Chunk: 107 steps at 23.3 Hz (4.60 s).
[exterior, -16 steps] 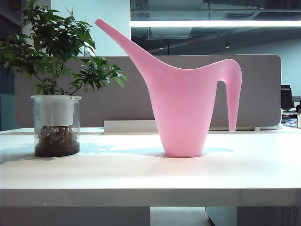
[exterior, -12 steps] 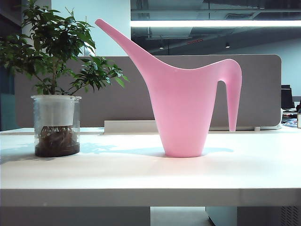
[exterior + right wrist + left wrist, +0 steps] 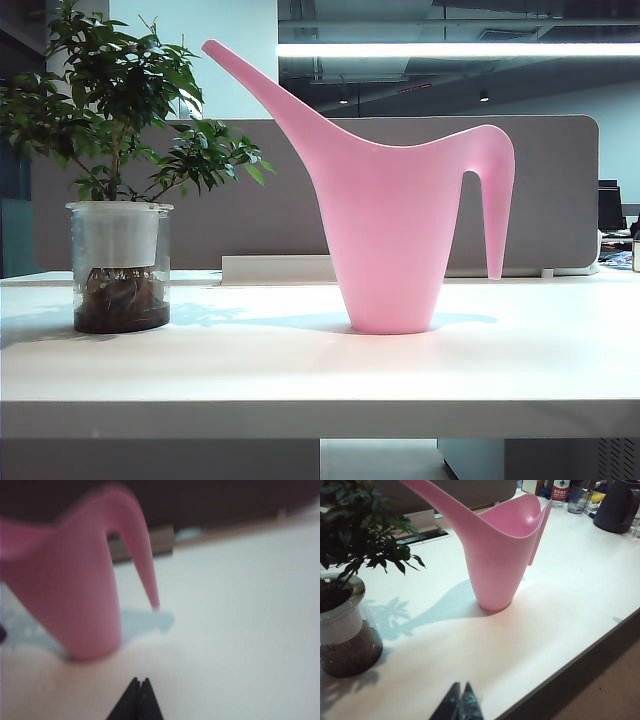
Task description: Pick up the watering can from the table, water the potted plant, and put the can back.
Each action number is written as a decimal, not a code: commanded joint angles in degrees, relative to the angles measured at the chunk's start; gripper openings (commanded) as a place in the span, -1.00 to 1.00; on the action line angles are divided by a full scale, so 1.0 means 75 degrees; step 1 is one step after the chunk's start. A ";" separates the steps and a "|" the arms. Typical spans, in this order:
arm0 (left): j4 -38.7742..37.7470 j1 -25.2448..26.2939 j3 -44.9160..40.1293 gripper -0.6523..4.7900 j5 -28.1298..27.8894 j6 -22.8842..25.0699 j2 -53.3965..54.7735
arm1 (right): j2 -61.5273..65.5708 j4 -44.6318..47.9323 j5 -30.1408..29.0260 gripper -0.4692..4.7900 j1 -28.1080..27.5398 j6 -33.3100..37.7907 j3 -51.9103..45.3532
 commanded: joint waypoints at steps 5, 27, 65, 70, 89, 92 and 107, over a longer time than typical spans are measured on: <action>0.0038 0.0006 0.0015 -0.75 0.0020 -0.0015 0.0003 | 0.1941 0.0793 0.1588 -0.83 0.0000 -0.3657 0.3360; 0.0035 0.0006 0.0015 -0.75 0.0050 -0.0017 0.0000 | 1.1844 0.9710 0.1227 -0.13 0.0277 -0.1256 0.2748; 0.0035 0.0006 0.0015 -0.75 0.0050 -0.0017 0.0003 | 1.4647 1.0343 0.0291 -0.85 0.0801 -0.3080 0.5689; 0.0035 0.0006 0.0015 -0.75 0.0050 -0.0017 0.0003 | 1.3578 0.9197 0.0749 -0.85 0.0793 -0.4080 0.6117; 0.0038 0.0006 0.0015 -0.75 0.0050 -0.0017 0.0003 | 1.2855 0.6400 0.0679 -0.85 0.1766 -0.7484 0.8460; 0.0038 0.0003 0.0015 -0.75 0.0050 -0.0017 0.0003 | 1.2855 0.6394 0.0822 -0.85 0.2052 -0.8335 0.8623; 0.0035 0.0006 0.0015 -0.75 0.0050 -0.0017 0.0003 | 1.2855 0.6423 0.1058 -0.85 0.2174 -0.8993 0.8827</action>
